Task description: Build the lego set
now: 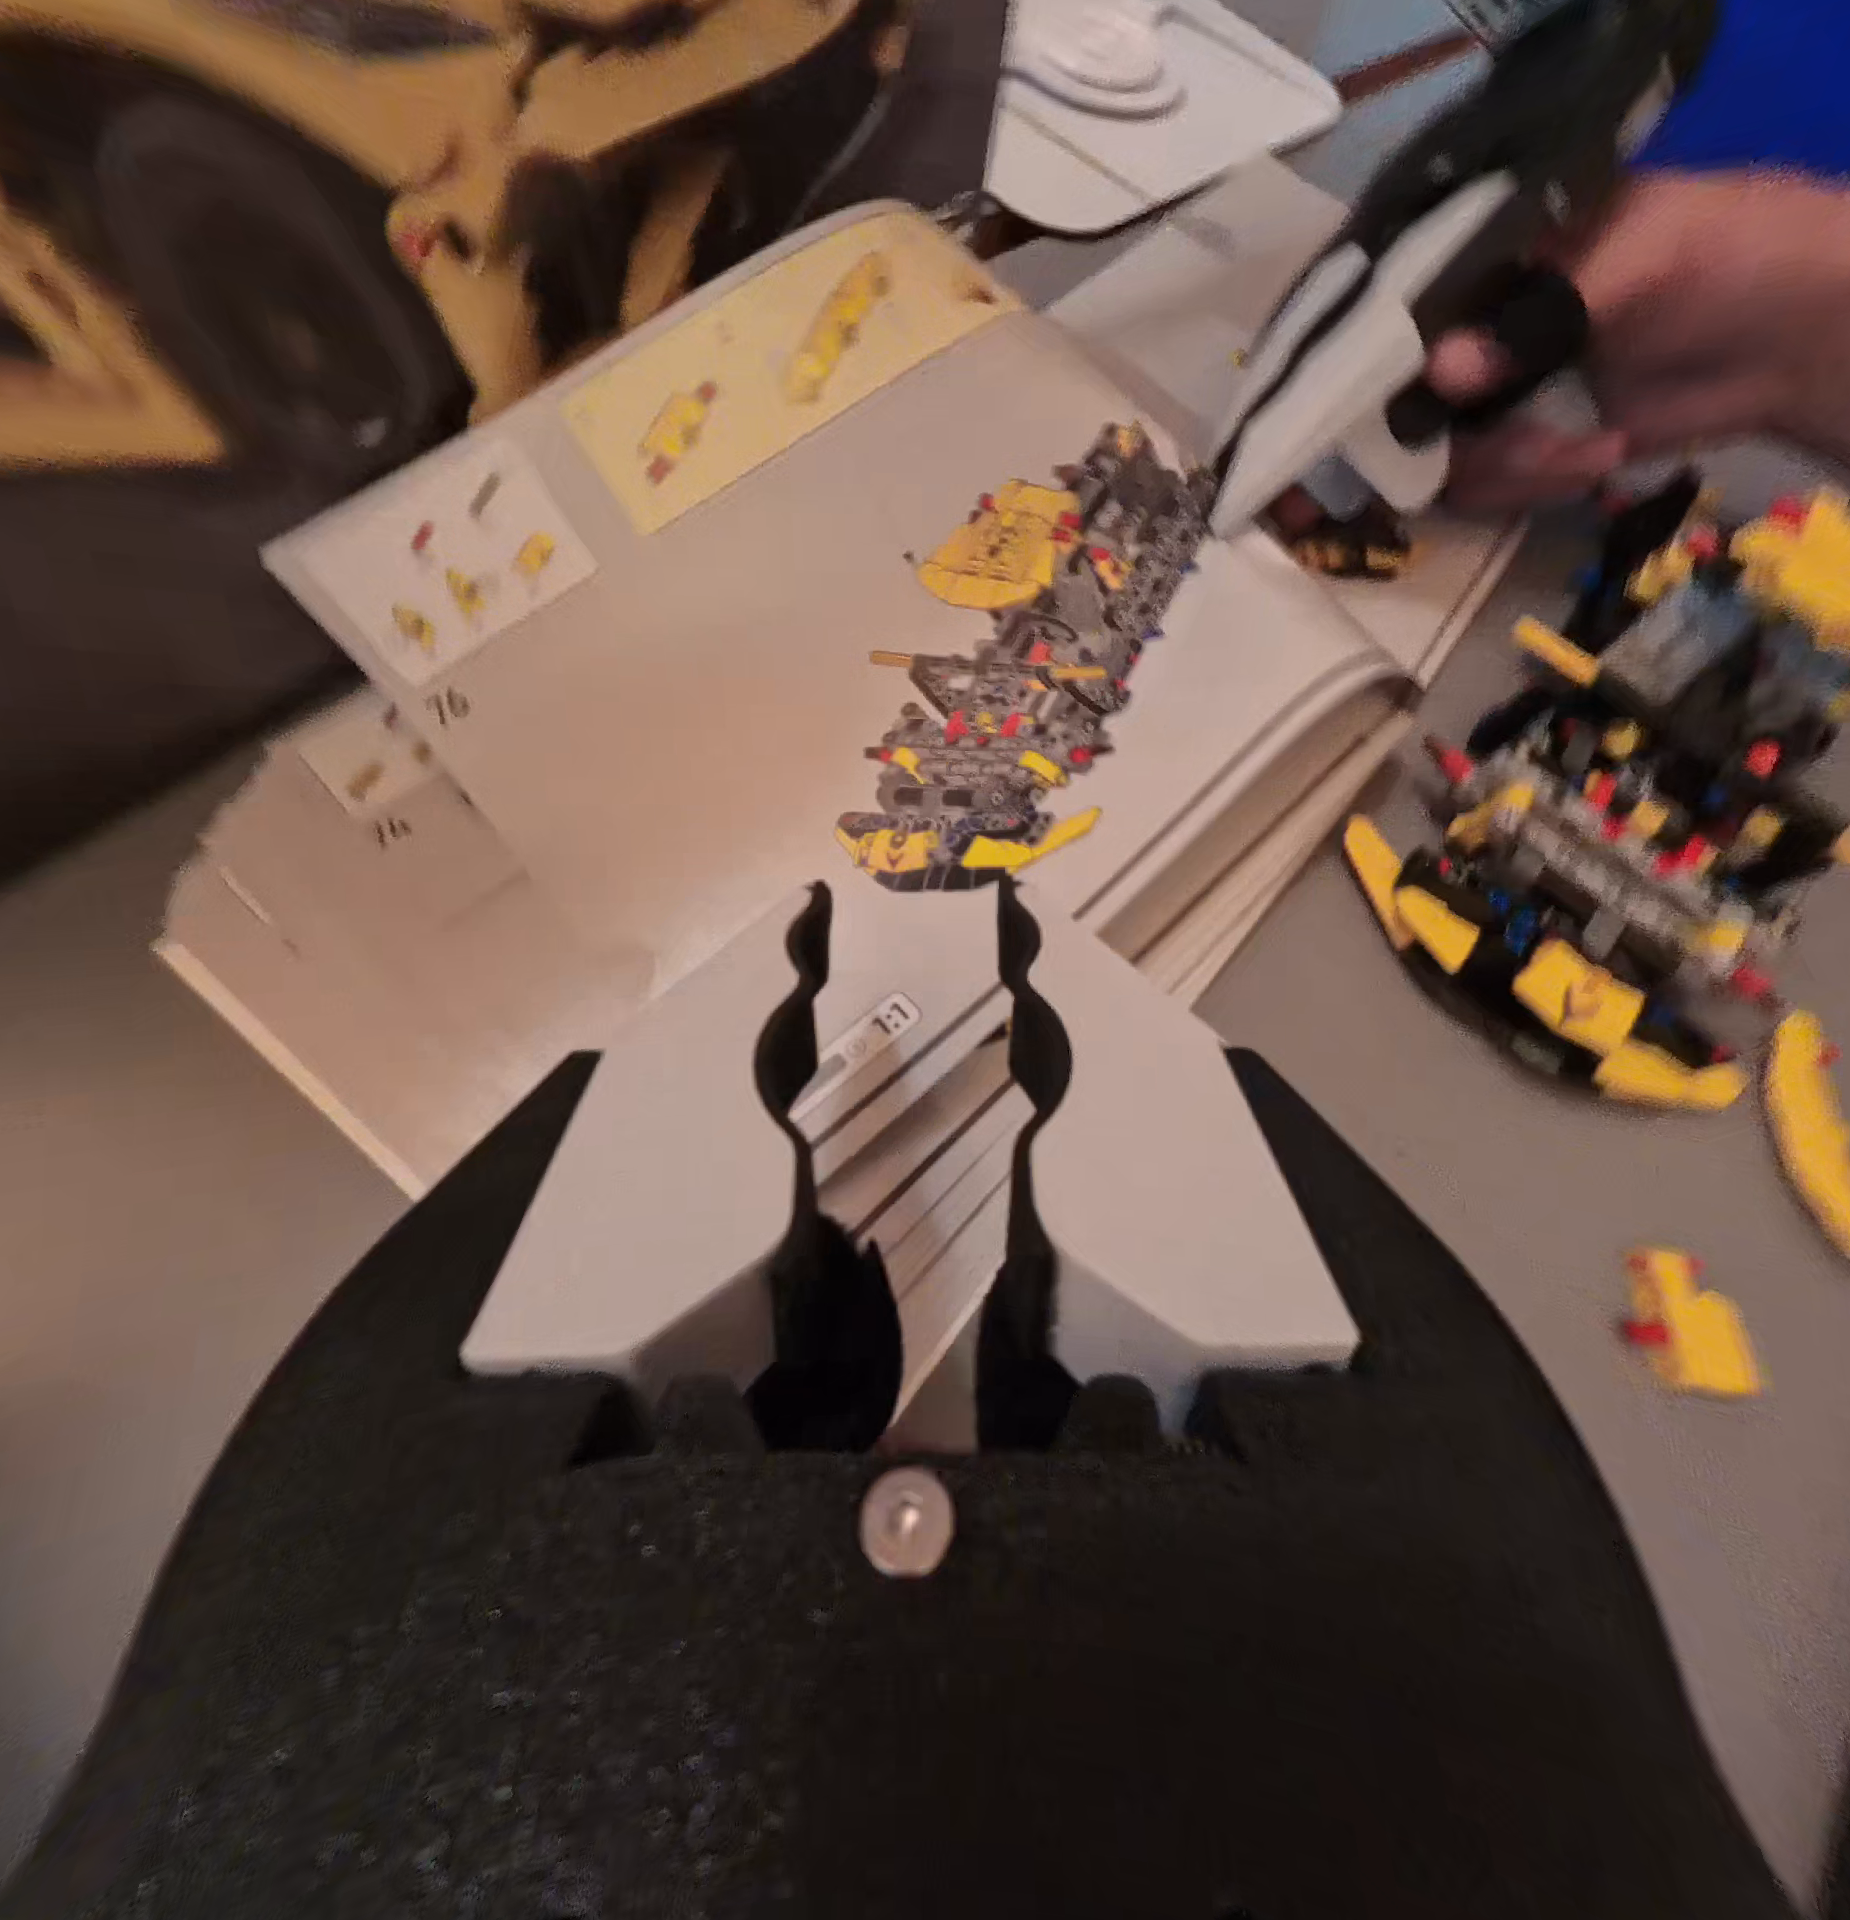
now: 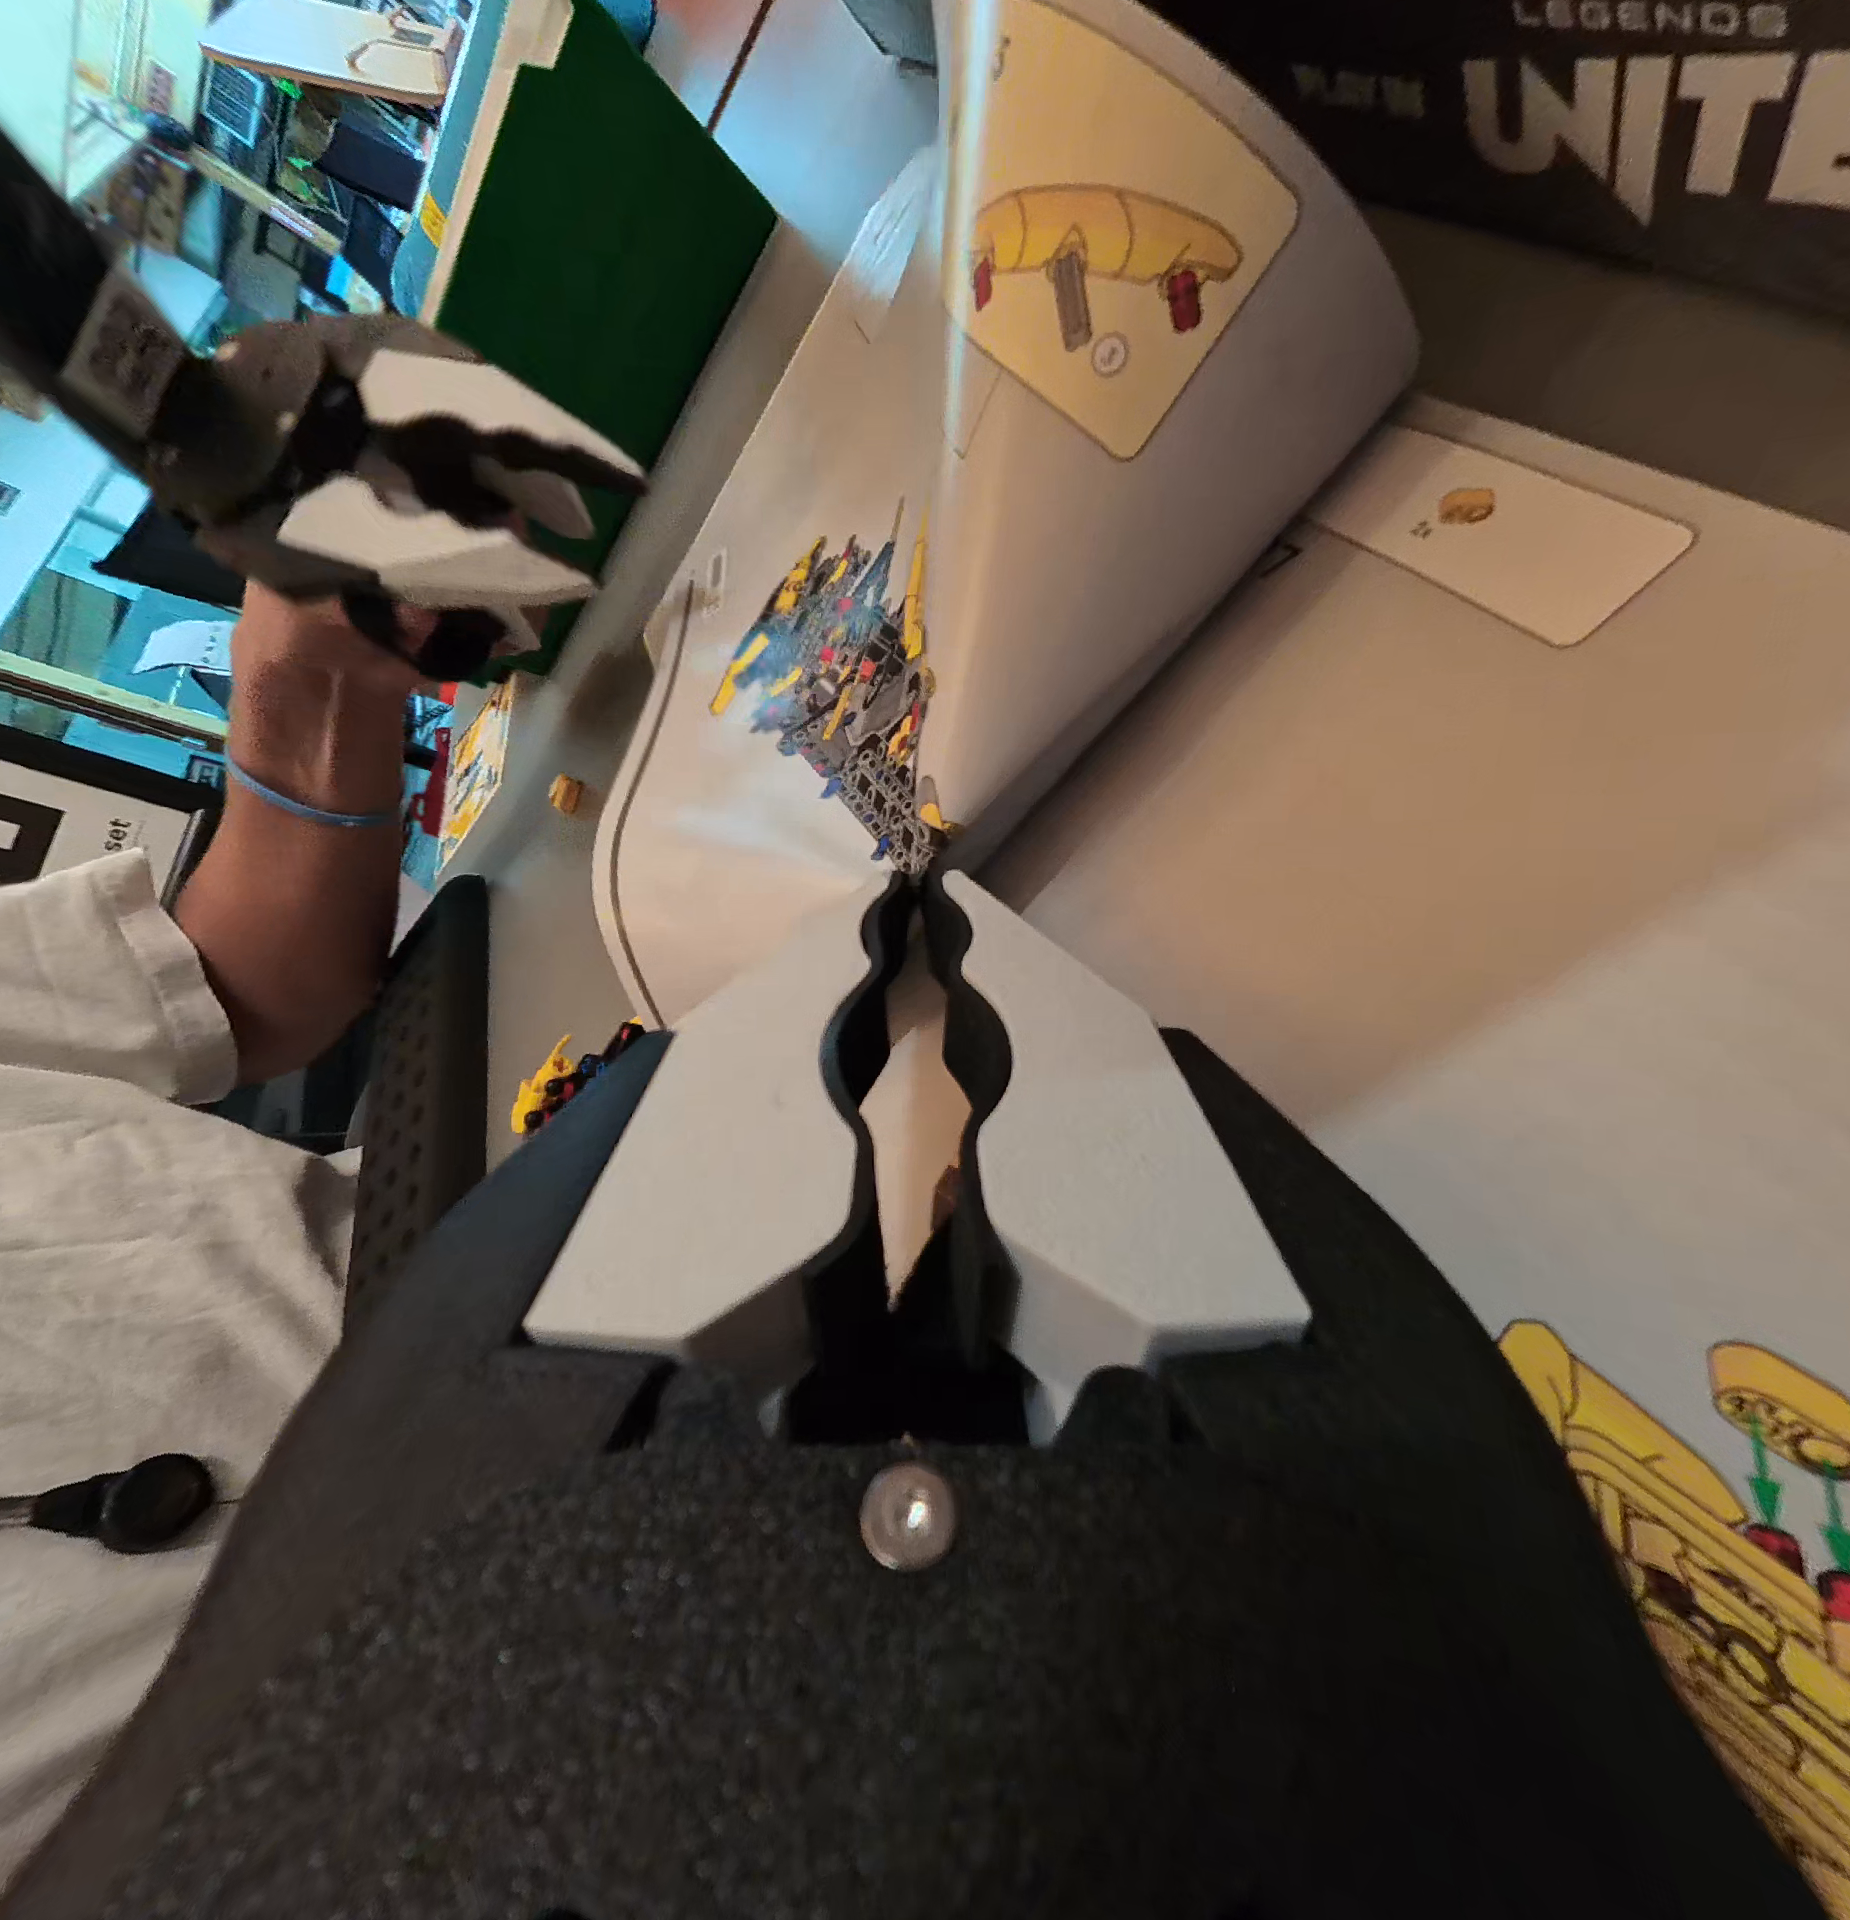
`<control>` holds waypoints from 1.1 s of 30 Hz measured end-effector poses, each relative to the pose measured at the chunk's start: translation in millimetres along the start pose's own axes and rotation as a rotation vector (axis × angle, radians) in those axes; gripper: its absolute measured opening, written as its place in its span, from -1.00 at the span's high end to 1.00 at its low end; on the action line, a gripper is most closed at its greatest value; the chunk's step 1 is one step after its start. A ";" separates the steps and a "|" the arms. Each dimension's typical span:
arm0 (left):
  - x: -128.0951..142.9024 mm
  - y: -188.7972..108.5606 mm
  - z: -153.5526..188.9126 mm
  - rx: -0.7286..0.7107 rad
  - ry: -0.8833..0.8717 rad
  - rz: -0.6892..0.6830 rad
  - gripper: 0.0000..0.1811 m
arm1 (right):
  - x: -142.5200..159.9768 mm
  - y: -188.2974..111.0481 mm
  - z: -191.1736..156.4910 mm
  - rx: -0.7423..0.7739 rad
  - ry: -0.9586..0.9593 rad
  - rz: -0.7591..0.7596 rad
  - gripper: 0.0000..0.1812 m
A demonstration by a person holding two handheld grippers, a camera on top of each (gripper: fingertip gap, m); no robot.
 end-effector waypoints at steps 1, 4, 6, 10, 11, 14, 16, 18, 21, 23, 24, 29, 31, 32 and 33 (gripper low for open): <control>2.1 -4.0 7.7 -0.031 0.099 0.011 0.62 | -0.2 0.2 0.1 -0.003 0.000 -0.002 0.99; 14.1 -5.4 23.9 -0.149 0.373 -0.035 0.56 | -0.1 0.3 0.4 -0.006 0.002 -0.004 0.99; 20.7 0.4 23.4 -0.269 0.532 -0.079 0.56 | 0.0 0.3 0.3 -0.005 0.003 -0.002 0.99; 21.8 15.7 17.4 -0.336 0.623 -0.113 0.58 | 0.1 0.1 0.3 -0.006 0.008 0.002 0.99; 22.7 18.3 16.9 -0.342 0.651 -0.126 0.64 | 0.2 0.0 0.3 -0.006 0.010 0.004 0.99; 23.8 21.8 18.7 -0.419 0.808 -0.123 0.99 | 0.5 -0.2 -0.2 0.002 0.005 0.008 0.99; 20.1 20.6 19.0 -0.514 0.887 -0.092 1.00 | 0.5 -0.1 -0.1 0.000 0.009 0.008 0.99; 19.5 19.0 18.7 -0.580 0.921 -0.084 1.00 | 0.4 -0.1 0.0 -0.002 0.010 0.008 0.99; 27.1 13.5 25.0 -0.527 0.850 -0.091 1.00 | 0.5 -0.2 0.1 -0.005 0.013 0.008 0.99; 30.9 7.6 25.7 -0.494 0.781 -0.098 0.99 | 0.4 0.0 0.2 -0.008 0.014 0.007 0.99; 34.1 5.3 25.5 -0.477 0.781 -0.112 0.97 | 0.3 0.0 0.4 -0.010 0.014 0.006 0.99; 46.0 0.4 25.5 -0.378 0.772 -0.185 0.74 | 0.2 0.2 0.7 -0.018 0.020 0.004 0.99; 41.6 2.7 23.8 -0.365 0.751 -0.171 0.73 | 0.4 0.1 0.5 -0.015 0.017 0.006 0.99; 39.1 5.3 21.9 -0.369 0.756 -0.173 0.71 | 0.5 0.2 0.5 -0.014 0.018 0.006 0.99; 37.4 8.9 20.3 -0.370 0.767 -0.181 0.70 | 0.5 0.1 0.4 -0.014 0.018 0.007 0.99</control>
Point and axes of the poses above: each gripper's, where its closed fingertips meet, y out along the fingers, x out of its underside, z = x × y across the jaws, the point moved 7 cm from there along -y, back along the fingers, and after that the axes turned 11 degrees about -y, right-handed, at the moved point
